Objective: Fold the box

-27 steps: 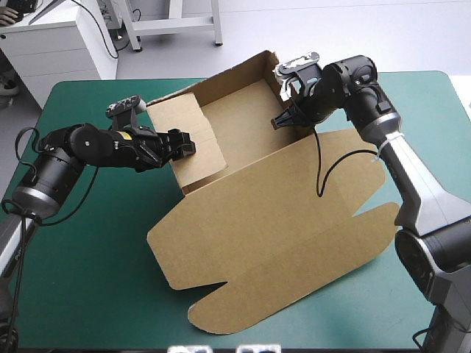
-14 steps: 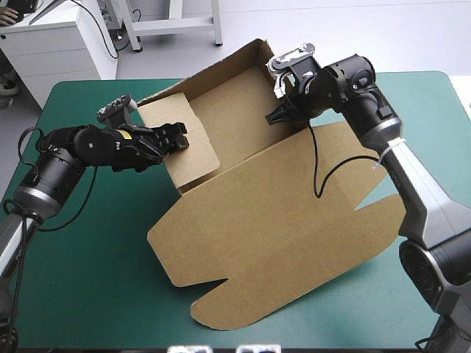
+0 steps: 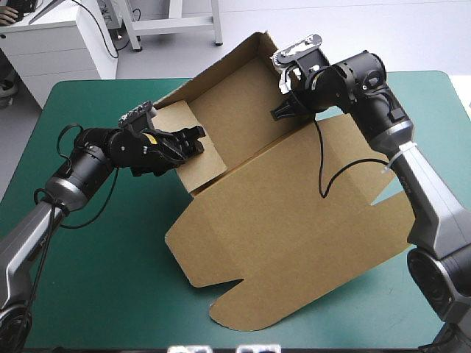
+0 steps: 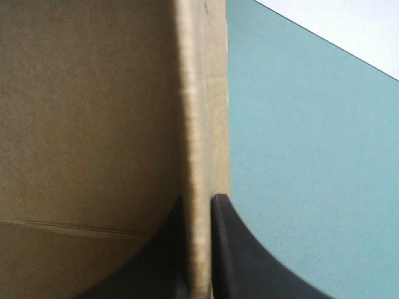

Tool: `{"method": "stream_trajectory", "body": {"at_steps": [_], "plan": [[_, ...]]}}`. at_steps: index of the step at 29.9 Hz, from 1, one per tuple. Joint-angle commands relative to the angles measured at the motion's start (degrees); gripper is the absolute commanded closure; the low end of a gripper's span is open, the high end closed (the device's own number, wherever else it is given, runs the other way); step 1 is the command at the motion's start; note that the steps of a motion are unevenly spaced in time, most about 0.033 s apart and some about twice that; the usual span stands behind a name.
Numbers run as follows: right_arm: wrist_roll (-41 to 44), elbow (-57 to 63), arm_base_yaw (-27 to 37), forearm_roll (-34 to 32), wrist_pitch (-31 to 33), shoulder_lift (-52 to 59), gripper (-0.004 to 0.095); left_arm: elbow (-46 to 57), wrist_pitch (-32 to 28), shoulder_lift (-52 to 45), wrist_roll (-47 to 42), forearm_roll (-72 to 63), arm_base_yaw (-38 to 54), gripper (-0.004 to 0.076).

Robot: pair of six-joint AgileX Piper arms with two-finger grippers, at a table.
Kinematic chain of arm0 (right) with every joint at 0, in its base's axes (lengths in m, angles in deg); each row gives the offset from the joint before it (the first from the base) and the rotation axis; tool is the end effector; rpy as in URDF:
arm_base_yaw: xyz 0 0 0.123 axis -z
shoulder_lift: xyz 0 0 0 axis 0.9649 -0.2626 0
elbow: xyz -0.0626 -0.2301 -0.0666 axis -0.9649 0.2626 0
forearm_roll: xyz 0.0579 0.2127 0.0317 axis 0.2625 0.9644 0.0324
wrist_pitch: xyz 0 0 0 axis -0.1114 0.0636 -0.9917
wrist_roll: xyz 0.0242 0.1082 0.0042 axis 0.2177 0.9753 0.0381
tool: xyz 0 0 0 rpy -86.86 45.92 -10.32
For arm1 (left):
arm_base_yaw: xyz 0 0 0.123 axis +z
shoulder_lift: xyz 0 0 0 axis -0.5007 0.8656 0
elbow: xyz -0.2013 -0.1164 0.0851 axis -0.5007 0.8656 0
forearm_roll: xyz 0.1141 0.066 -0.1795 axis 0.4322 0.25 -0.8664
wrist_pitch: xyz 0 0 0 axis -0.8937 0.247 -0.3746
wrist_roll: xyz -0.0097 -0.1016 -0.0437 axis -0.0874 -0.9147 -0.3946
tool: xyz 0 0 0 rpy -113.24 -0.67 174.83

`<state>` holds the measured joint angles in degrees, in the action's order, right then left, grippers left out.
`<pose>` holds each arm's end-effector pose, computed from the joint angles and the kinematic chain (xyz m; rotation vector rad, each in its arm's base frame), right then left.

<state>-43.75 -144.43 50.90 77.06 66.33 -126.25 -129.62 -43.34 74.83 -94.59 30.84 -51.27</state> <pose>0.3396 0.1393 0.3775 -0.5836 2.2522 0.0386 0.2892 -0.1368 0.2954 -0.3625 2.4703 -0.7507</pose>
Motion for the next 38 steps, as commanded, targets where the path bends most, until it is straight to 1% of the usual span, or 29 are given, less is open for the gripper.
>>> {"method": "stream_trajectory", "body": {"at_steps": [1, 4, 5, 6, 8, 10, 11, 18, 23, 25, 28, 31, 35, 38], "plan": [[2.0, -1.7, -0.8, 6.5, -5.8, 4.2, 0.0924, -1.9, -5.2, -1.8, -0.9, -4.8, -0.9, 0.0279], [2.0, -1.7, -0.8, 6.5, -5.8, 4.2, 0.0924, -1.9, -5.1, -1.8, -0.9, -4.8, -0.9, 0.0299], [2.0, -1.7, -0.8, 6.5, -5.8, 4.2, 0.0924, -1.9, -5.1, -1.8, -1.2, -4.8, -0.9, 0.0327], [2.0, -1.7, -0.8, 6.5, -5.8, 4.2, 0.0924, -1.9, -5.1, -1.8, -1.4, -4.8, -0.9, 0.0371], [2.0, -1.7, -0.8, 6.5, -5.5, 4.2, 0.0924, -1.9, -5.1, -1.8, -1.4, -4.8, -0.9, 0.0504], [2.0, -1.7, -0.8, 6.5, -4.9, 4.2, 0.0924, -1.9, -5.4, -1.8, -1.4, -4.8, -0.9, 0.0692], [2.0, -1.7, -0.8, 6.3, -4.8, 4.2, 0.0924, -1.9, -5.5, -1.8, -1.4, -4.8, -0.9, 0.0729], [3.7, -1.7, -0.8, 2.8, -3.0, 4.2, 0.0924, -1.9, -4.8, -1.8, -0.9, -0.7, -0.9, 0.0732], [6.8, -1.7, -0.7, -1.0, -0.3, 4.1, 0.0924, -3.0, -1.5, -1.8, -0.4, 5.0, -0.9, 0.0732], [8.6, -1.7, -0.5, -2.7, 1.6, 3.5, 0.0924, -5.5, 2.1, -1.1, -0.4, 7.9, -0.9, 0.0732], [9.3, -1.7, 1.0, -2.2, 4.6, 2.0, 0.0924, -10.2, 6.7, 1.2, 2.8, 9.6, -0.9, 0.0732], [9.9, -1.7, 2.4, -1.6, 7.7, 0.1, 0.0926, -16.2, 12.8, 4.6, 5.6, 9.9, -0.9, 0.0732], [10.1, -1.6, 3.8, 1.9, 8.0, -2.0, 0.0926, -24.9, 19.8, 10.1, 8.6, 10.0, -0.9, 0.0732], [10.4, -1.6, 4.6, 4.0, 8.0, -3.7, 0.0926, -30.2, 25.0, 14.7, 8.8, 10.8, -0.9, 0.0732]]}}
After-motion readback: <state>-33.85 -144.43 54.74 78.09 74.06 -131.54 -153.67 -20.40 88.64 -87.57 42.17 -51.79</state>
